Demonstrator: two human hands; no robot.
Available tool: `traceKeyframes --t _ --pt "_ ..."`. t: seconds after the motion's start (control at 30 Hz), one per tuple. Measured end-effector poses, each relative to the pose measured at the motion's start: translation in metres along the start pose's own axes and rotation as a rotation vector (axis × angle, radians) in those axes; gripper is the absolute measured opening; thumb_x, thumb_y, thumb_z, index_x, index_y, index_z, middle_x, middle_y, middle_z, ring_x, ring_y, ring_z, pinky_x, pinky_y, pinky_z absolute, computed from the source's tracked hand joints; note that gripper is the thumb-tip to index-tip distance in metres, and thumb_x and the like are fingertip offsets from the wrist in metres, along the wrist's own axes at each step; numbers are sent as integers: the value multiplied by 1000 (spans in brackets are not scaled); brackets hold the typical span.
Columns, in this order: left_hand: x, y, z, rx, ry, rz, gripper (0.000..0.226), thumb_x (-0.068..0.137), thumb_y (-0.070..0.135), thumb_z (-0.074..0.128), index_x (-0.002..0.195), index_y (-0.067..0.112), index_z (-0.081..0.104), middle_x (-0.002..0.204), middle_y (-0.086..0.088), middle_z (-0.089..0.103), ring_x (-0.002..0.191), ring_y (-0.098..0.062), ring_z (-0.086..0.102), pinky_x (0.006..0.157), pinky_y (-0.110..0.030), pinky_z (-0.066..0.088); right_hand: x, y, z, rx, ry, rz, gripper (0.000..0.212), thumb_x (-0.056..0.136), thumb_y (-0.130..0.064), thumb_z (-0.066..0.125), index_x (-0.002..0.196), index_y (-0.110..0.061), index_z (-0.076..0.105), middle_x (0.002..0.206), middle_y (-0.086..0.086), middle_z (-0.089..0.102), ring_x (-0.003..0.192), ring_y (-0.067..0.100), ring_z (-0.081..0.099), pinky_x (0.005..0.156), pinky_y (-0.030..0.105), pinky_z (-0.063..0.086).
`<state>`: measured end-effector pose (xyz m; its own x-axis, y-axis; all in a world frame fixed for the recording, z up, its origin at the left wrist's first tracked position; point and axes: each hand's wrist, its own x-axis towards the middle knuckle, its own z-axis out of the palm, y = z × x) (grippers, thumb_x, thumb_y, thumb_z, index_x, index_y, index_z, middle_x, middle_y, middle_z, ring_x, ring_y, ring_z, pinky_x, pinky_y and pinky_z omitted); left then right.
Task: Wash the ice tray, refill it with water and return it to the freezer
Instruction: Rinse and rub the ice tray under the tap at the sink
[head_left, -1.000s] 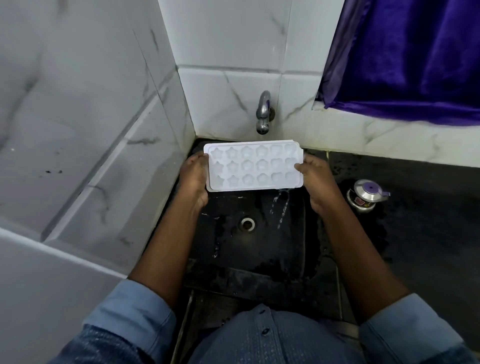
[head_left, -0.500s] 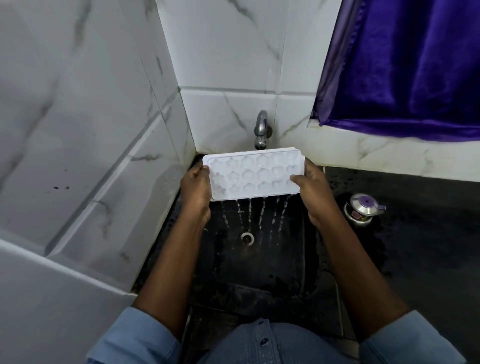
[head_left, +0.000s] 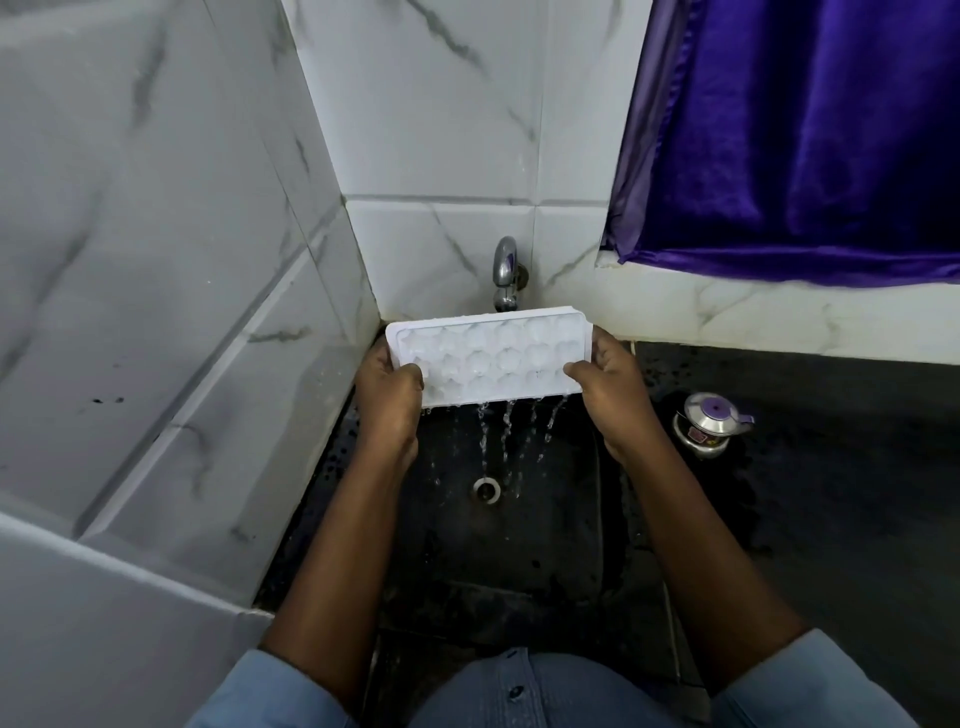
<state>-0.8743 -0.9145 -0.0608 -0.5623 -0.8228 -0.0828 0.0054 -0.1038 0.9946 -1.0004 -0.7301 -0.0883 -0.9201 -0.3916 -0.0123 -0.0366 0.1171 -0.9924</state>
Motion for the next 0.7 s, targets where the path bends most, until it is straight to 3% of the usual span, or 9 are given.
traceKeyframes --t 0.1,0.37,0.53,0.7 --pt "-4 0 0 -10 8 3 54 79 -22 39 108 10 72 86 7 72 66 4 67 58 -13 51 -3 -1 -2 -19 8 -9 51 91 -3 55 134 -27 67 121 -10 76 114 13 71 106 51 55" --pt "-10 4 1 -118 -29 30 61 79 -23 41 107 20 73 94 5 78 81 -6 75 68 -22 58 -10 -18 -8 -32 27 -54 47 94 -2 55 131 -29 64 118 -12 75 109 9 72 102 43 58" --pt "-8 5 -1 -148 -30 29 60 79 -22 42 117 11 73 101 -3 80 90 -19 77 70 -28 61 -15 -26 -8 -35 46 -90 51 94 2 53 133 -30 62 117 -14 74 107 3 71 99 33 58" --pt "-7 5 -1 -153 -22 28 60 80 -20 44 122 12 72 108 -6 80 94 -22 78 73 -32 63 -16 -28 -9 -38 63 -112 55 93 -1 55 141 -29 57 125 -12 71 113 3 68 103 34 56"
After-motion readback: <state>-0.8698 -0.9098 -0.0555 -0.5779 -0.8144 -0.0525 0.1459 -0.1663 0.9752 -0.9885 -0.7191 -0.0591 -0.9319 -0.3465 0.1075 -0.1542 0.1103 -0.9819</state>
